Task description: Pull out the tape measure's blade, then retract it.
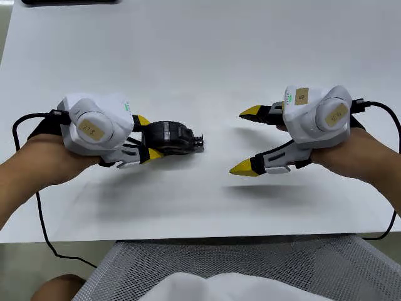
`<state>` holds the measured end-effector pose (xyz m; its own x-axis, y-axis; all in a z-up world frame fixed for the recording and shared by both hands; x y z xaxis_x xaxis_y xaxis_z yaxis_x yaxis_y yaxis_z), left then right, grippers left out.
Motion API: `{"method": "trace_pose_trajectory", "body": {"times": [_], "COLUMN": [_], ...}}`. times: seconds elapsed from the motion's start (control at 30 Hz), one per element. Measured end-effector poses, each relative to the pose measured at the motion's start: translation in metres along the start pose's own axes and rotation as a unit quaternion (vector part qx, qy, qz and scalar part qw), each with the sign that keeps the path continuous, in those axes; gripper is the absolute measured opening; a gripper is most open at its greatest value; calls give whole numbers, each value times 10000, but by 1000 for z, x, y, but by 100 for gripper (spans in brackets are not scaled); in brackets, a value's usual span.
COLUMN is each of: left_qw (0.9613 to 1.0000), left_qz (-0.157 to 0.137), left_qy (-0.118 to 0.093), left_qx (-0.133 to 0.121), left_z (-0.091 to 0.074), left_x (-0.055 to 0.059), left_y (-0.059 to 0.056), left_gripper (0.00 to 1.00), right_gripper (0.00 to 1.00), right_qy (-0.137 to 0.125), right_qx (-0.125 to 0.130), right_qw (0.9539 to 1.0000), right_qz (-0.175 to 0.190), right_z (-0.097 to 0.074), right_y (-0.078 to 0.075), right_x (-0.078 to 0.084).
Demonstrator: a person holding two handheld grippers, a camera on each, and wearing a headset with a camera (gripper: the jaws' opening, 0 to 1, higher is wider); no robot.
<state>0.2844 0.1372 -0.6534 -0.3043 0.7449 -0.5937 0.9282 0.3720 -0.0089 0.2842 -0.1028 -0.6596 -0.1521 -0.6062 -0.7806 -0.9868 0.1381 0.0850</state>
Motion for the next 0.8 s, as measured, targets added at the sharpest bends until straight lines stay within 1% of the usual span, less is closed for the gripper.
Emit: {"method": "trace_pose_trajectory", "body": {"times": [0.17, 0.47, 0.8], "left_qw": [10000, 9998, 9997], "left_qz": [63, 79, 93], "left_qy": [72, 164, 217], "left_qx": [-22, -43, -27], "left_z": [1, 0, 1], "left_x": [-1, -2, -2], "left_y": [0, 0, 0], "left_gripper": [26, 26, 26], "right_gripper": [52, 42, 36], "right_qy": [15, -52, -71], "right_qx": [14, -33, -183], "right_qw": [9999, 9995, 9991], "right_qz": [-158, -304, -367], "right_z": [8, 22, 38], "right_y": [-3, -6, -9], "right_x": [-1, -7, -7]}}
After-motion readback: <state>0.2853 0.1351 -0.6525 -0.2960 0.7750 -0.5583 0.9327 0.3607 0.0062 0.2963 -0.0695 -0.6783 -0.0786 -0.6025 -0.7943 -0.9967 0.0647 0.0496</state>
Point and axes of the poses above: the centre of the closed fingertips' face, and the gripper's own axes: z roughly forward along the fingers, y roughly to its left, x roughly out of its underside, the point moved 9 cm from there along -z, roughly backward along the fingers, and after that the axes turned 4 degrees about -z, right-handed, at the moved point
